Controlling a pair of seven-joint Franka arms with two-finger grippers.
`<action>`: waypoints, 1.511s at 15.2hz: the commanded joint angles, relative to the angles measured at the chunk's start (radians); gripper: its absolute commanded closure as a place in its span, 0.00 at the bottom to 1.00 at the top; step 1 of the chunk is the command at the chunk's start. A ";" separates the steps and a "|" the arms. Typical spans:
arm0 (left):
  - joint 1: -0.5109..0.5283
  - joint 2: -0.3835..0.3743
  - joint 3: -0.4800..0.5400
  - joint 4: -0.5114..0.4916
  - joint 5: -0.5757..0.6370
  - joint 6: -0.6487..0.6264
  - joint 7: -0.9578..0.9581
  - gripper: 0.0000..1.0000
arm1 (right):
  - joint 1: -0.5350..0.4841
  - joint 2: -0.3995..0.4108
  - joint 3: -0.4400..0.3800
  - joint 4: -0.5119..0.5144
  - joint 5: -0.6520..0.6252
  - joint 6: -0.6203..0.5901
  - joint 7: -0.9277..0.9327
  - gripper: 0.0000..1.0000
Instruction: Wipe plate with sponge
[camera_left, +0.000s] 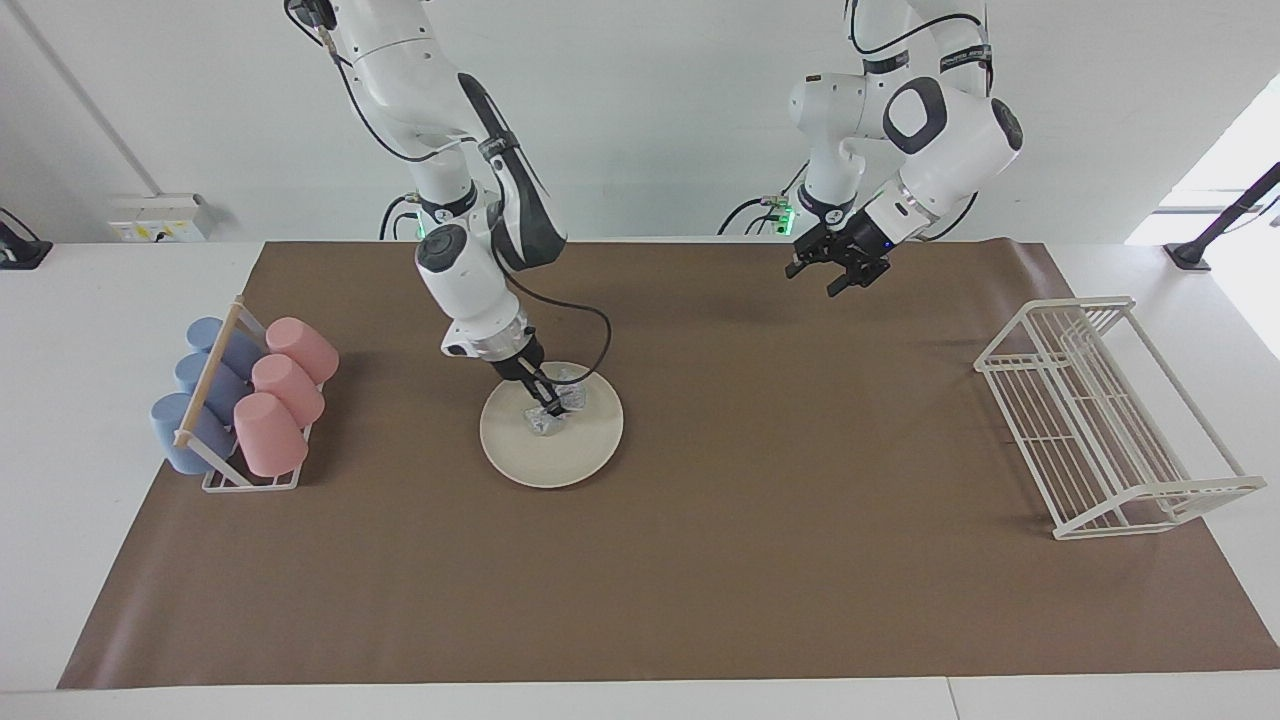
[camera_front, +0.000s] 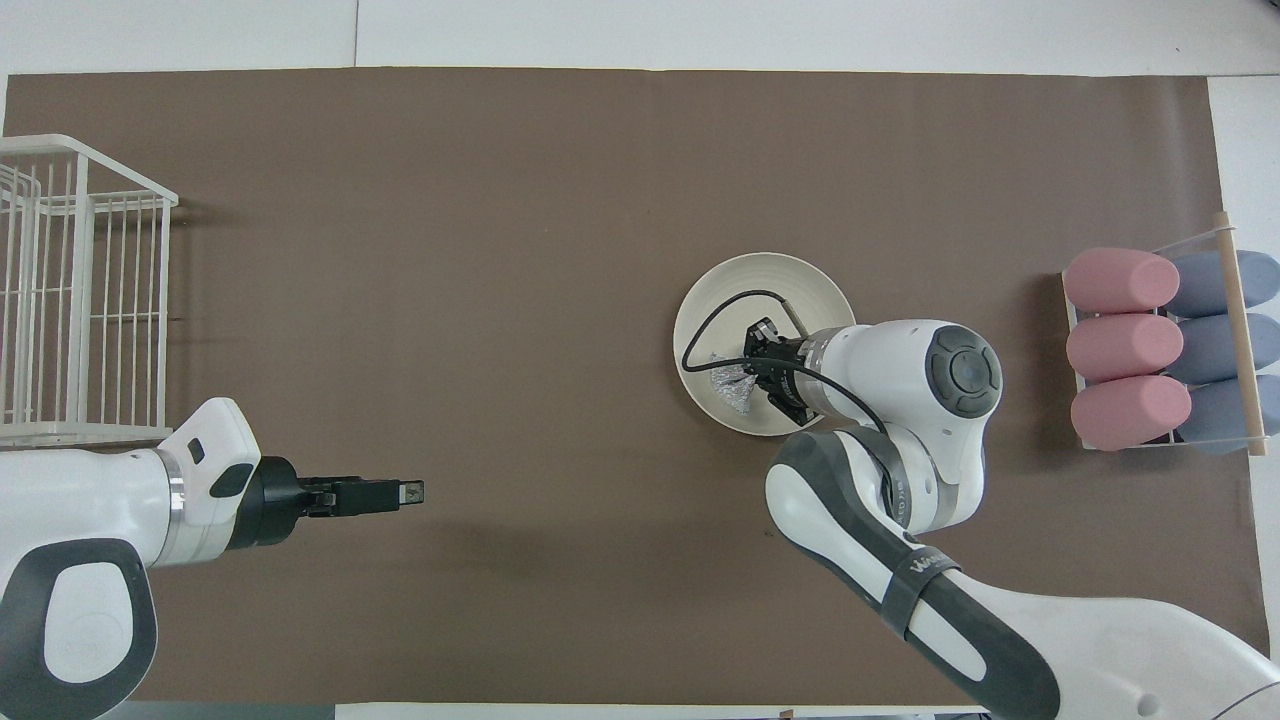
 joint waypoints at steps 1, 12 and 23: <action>0.004 0.026 -0.010 0.031 0.118 0.006 -0.109 0.00 | -0.043 0.032 0.009 -0.021 -0.017 0.015 -0.052 1.00; 0.024 0.055 -0.010 0.076 0.125 -0.003 -0.137 0.00 | 0.136 0.064 0.010 -0.036 -0.003 0.150 0.213 1.00; 0.026 0.057 -0.010 0.079 0.125 0.003 -0.158 0.00 | 0.019 0.067 0.007 -0.037 -0.003 0.141 -0.035 1.00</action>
